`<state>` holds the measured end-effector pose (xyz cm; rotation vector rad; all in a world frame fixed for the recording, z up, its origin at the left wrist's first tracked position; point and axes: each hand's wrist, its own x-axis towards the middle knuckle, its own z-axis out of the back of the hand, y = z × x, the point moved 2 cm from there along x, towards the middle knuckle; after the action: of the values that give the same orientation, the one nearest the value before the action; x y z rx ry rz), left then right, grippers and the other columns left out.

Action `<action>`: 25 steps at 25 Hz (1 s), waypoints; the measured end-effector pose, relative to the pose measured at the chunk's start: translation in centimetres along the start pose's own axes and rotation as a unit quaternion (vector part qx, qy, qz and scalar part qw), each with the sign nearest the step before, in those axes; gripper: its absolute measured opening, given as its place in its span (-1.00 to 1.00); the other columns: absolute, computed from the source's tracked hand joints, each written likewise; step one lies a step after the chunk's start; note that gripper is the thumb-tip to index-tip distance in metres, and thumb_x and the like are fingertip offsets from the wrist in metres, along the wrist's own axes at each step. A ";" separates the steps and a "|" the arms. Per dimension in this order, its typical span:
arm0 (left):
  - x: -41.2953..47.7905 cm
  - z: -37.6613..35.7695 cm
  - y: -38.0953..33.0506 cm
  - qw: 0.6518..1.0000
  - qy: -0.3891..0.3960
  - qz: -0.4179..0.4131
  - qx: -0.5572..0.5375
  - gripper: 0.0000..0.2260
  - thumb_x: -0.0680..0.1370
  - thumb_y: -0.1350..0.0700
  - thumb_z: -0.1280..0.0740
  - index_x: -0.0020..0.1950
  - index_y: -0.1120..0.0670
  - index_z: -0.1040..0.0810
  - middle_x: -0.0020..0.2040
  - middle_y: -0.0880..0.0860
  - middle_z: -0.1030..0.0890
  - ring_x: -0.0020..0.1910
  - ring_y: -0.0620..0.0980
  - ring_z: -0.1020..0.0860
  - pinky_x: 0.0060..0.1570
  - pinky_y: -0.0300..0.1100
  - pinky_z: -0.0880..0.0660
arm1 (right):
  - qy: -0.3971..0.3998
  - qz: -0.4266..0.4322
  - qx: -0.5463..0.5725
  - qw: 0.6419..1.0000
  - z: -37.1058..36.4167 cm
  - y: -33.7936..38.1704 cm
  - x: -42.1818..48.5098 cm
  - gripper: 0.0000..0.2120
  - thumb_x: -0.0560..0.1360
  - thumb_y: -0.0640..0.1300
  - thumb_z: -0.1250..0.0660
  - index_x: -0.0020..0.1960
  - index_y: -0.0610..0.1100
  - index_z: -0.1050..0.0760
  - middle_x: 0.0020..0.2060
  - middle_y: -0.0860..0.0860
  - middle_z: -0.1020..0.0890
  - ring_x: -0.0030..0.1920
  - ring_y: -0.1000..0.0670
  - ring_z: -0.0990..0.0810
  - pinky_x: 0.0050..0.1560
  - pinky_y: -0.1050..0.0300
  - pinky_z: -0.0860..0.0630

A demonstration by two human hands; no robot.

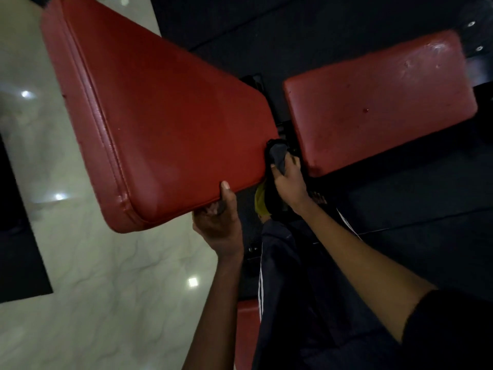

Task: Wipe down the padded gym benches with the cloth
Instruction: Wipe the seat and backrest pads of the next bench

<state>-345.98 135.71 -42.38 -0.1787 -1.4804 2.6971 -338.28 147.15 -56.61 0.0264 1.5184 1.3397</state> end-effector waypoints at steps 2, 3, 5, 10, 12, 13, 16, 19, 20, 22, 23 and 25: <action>-0.5 -1.6 1.1 0.998 -0.017 0.018 -0.059 -0.69 0.52 0.13 -0.49 0.20 0.08 -0.48 0.02 -0.18 -0.57 -0.09 -0.36 -0.63 -0.07 -0.32 -0.59 | 0.014 0.029 0.001 0.999 -0.4 -0.6 -2.0 -0.57 0.67 -0.14 -0.21 0.49 -0.26 -0.29 0.39 -0.12 -0.31 0.27 0.00 -0.39 0.34 0.22 -0.28; -0.8 -2.6 0.9 0.998 -0.017 0.034 -0.057 -0.60 0.53 0.22 -0.47 0.30 0.19 -0.41 0.03 -0.19 -0.54 -0.11 -0.42 -0.61 -0.10 -0.42 -0.56 | 0.016 0.041 -0.010 0.999 -0.5 -1.0 -2.4 -0.55 0.66 -0.12 -0.19 0.49 -0.28 -0.27 0.37 -0.14 -0.31 0.28 -0.01 -0.38 0.35 0.21 -0.27; -1.2 -3.5 1.1 0.997 -0.017 0.037 -0.064 -0.46 0.52 0.24 -0.48 0.41 0.30 -0.31 0.09 -0.16 -0.51 -0.12 -0.50 -0.57 -0.12 -0.50 -0.51 | 0.022 0.043 -0.050 0.998 -0.4 -1.7 -1.0 -0.48 0.62 -0.08 -0.13 0.51 -0.30 -0.21 0.35 -0.19 -0.30 0.32 -0.12 -0.38 0.39 0.05 -0.30; -0.8 -3.4 1.4 0.999 -0.045 -0.023 -0.002 -0.48 0.48 0.14 -0.52 0.29 -0.02 -0.28 0.08 -0.24 -0.49 -0.05 -0.47 -0.56 -0.10 -0.25 -0.65 | 0.057 -0.070 -0.091 0.992 1.3 -2.9 5.2 -0.38 0.71 -0.09 -0.10 0.65 -0.21 0.11 0.58 -0.21 -0.06 0.51 -0.25 -0.21 0.47 -0.05 -0.22; -0.9 -3.3 1.4 0.996 -0.057 -0.062 0.010 -0.45 0.48 0.09 -0.53 0.31 -0.07 -0.27 0.08 -0.29 -0.49 -0.03 -0.40 -0.58 -0.12 -0.11 -0.68 | 0.063 -0.105 -0.092 0.988 1.8 -3.5 7.0 -0.37 0.71 -0.05 -0.08 0.66 -0.16 0.15 0.61 -0.19 0.00 0.54 -0.26 -0.20 0.48 -0.05 -0.21; -0.8 -3.4 1.8 0.996 -0.060 -0.072 0.006 -0.45 0.48 0.05 -0.52 0.35 -0.04 -0.28 0.10 -0.26 -0.50 -0.01 -0.33 -0.60 -0.14 -0.05 -0.69 | 0.059 -0.117 -0.081 0.988 2.0 -3.7 7.4 -0.37 0.71 -0.04 -0.08 0.66 -0.13 0.14 0.61 -0.18 -0.01 0.54 -0.26 -0.21 0.48 -0.05 -0.21; -0.6 -3.8 2.4 0.996 -0.064 -0.068 -0.006 -0.39 0.49 -0.04 -0.46 0.41 0.20 -0.32 0.12 -0.05 -0.56 -0.01 -0.17 -0.63 -0.17 0.02 -0.69 | 0.051 -0.117 -0.059 0.990 2.0 -4.3 7.1 -0.39 0.71 -0.03 -0.08 0.67 -0.12 0.09 0.63 -0.14 0.01 0.59 -0.20 -0.14 0.53 -0.01 -0.14; -0.6 -3.9 2.3 0.995 -0.068 -0.070 -0.023 -0.40 0.49 -0.15 -0.45 0.37 0.04 -0.24 0.14 -0.12 -0.53 0.01 -0.09 -0.65 -0.12 0.02 -0.68 | 0.055 -0.071 -0.039 0.995 1.4 -5.3 5.0 -0.40 0.71 -0.09 -0.10 0.66 -0.13 0.08 0.63 -0.10 0.01 0.59 -0.11 -0.09 0.51 0.08 -0.09; -0.5 -4.2 2.2 0.995 -0.061 -0.073 -0.031 -0.39 0.49 -0.18 -0.44 0.35 0.01 -0.21 0.16 -0.11 -0.53 0.03 -0.05 -0.65 -0.09 0.02 -0.68 | 0.050 -0.060 -0.043 0.996 1.3 -5.5 5.0 -0.40 0.71 -0.13 -0.10 0.66 -0.12 0.08 0.62 -0.10 -0.02 0.57 -0.11 -0.12 0.47 0.11 -0.12; -0.7 -4.3 2.7 0.996 -0.058 -0.059 -0.039 -0.40 0.49 -0.19 -0.44 0.35 -0.06 -0.19 0.19 0.03 -0.56 0.04 0.00 -0.67 -0.07 0.00 -0.68 | 0.034 -0.064 -0.045 0.996 1.1 -6.0 6.3 -0.40 0.69 -0.18 -0.10 0.66 -0.10 0.05 0.57 -0.11 -0.12 0.52 -0.14 -0.22 0.43 0.09 -0.19; -0.8 -4.4 2.9 0.996 -0.064 -0.050 -0.047 -0.40 0.48 -0.21 -0.44 0.36 -0.10 -0.18 0.20 0.09 -0.57 0.05 0.03 -0.68 -0.07 -0.02 -0.68 | 0.026 -0.080 -0.046 0.995 1.1 -5.9 7.1 -0.40 0.67 -0.18 -0.10 0.66 -0.09 0.01 0.55 -0.13 -0.18 0.50 -0.18 -0.27 0.44 0.03 -0.24; -1.0 -4.6 3.4 0.995 -0.066 -0.049 -0.051 -0.37 0.47 -0.29 -0.41 0.38 -0.15 -0.16 0.22 0.15 -0.59 0.04 0.07 -0.69 -0.07 -0.09 -0.68 | 0.024 -0.105 -0.045 0.993 1.5 -6.2 9.2 -0.44 0.66 -0.16 -0.11 0.64 -0.10 -0.08 0.52 -0.17 -0.30 0.47 -0.23 -0.33 0.41 -0.02 -0.30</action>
<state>-344.37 137.61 -47.56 0.0669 -1.6180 2.6025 -337.72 151.48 -66.85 -0.2186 1.4556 1.2457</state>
